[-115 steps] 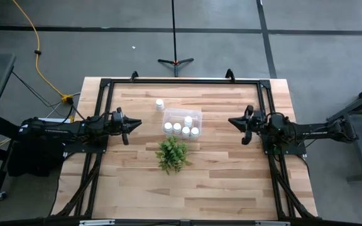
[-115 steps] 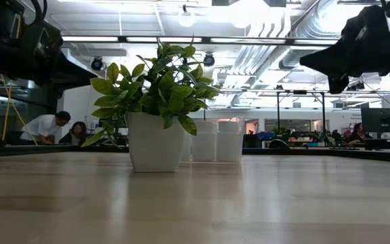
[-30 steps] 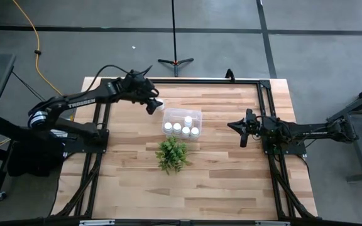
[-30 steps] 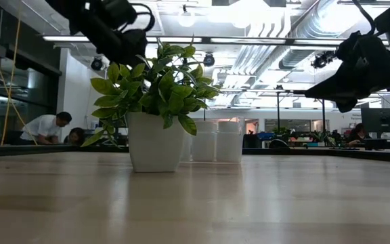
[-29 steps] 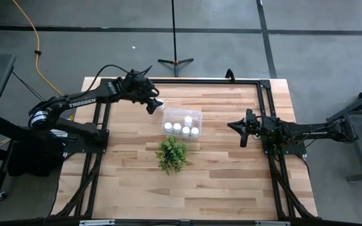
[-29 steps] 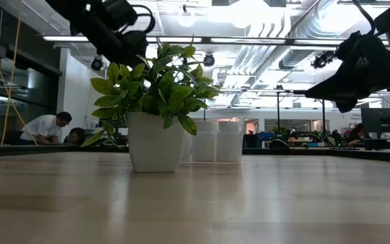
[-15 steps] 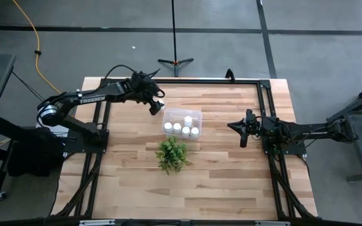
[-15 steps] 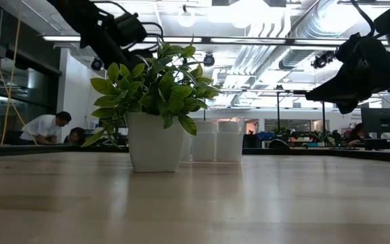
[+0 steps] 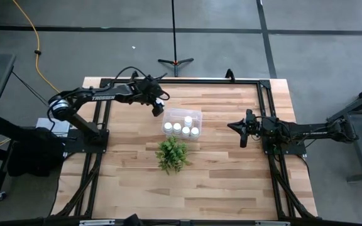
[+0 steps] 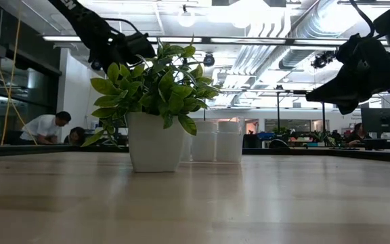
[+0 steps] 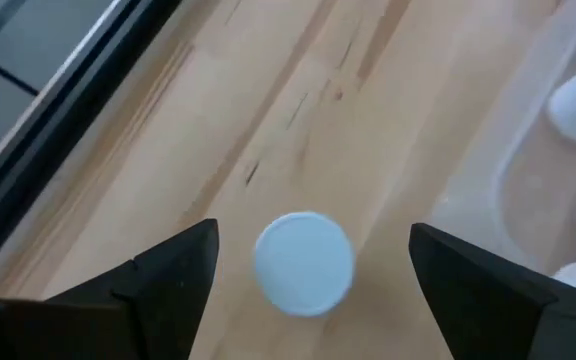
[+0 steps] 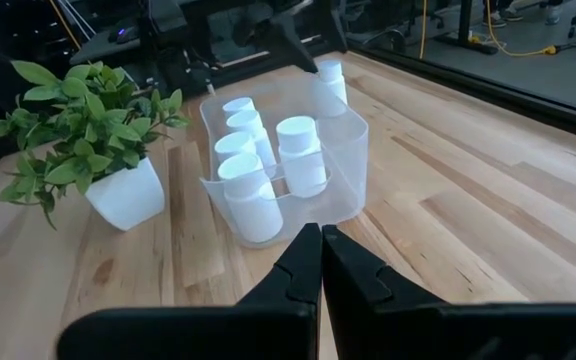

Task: Pick and place pill bottles into a basket
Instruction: Put the white pill bottle in the transparent bin

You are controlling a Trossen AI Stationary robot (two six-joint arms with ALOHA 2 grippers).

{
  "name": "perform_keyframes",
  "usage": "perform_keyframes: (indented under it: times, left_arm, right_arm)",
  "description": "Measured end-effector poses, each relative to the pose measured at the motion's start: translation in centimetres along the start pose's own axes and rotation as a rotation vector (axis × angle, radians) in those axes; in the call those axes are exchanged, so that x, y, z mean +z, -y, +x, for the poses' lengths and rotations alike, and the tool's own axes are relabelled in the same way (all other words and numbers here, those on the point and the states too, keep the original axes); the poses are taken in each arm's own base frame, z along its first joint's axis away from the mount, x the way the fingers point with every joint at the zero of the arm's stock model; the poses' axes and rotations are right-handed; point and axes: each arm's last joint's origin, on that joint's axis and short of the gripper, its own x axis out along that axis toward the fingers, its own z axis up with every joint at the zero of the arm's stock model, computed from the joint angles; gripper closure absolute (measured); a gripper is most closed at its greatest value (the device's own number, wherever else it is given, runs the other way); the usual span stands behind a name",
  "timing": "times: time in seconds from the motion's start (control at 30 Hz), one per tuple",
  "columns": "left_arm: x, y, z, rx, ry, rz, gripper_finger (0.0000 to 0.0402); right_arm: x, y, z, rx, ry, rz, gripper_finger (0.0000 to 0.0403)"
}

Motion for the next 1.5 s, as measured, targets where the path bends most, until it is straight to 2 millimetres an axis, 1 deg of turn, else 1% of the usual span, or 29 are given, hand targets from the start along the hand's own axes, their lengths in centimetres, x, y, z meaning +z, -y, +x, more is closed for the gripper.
perform_keyframes:
  times: [0.13,0.33,0.67,1.1,1.4,1.5]
  left_arm:
    - [-0.1,-0.1,0.2,0.034,-0.011,0.000,0.0041]
    - [-0.1,-0.1,0.3,0.030,-0.012,0.026,0.0041]
    - [-0.6,0.0,2.1,0.018,-0.054,0.022,0.0041]
    - [-0.4,0.0,2.1,0.019,-0.036,0.077,0.0041]
    - [-0.7,-1.1,2.3,0.015,-0.047,0.035,0.0041]
    - [-0.6,-1.1,2.3,0.011,-0.043,0.032,0.0041]
  right_arm:
    - [-0.1,0.0,0.0,-0.002,-0.006,-0.001,0.0402]
    - [-0.3,0.1,0.0,-0.006,-0.026,-0.006,0.0401]
    - [-0.3,0.0,0.0,0.017,-0.039,-0.007,0.0402]
    - [-0.3,0.0,0.0,0.016,-0.039,-0.007,0.0402]
    - [-0.3,0.0,0.0,0.016,-0.040,-0.007,0.0401]
    - [-0.3,0.0,0.0,0.016,-0.040,-0.007,0.0402]
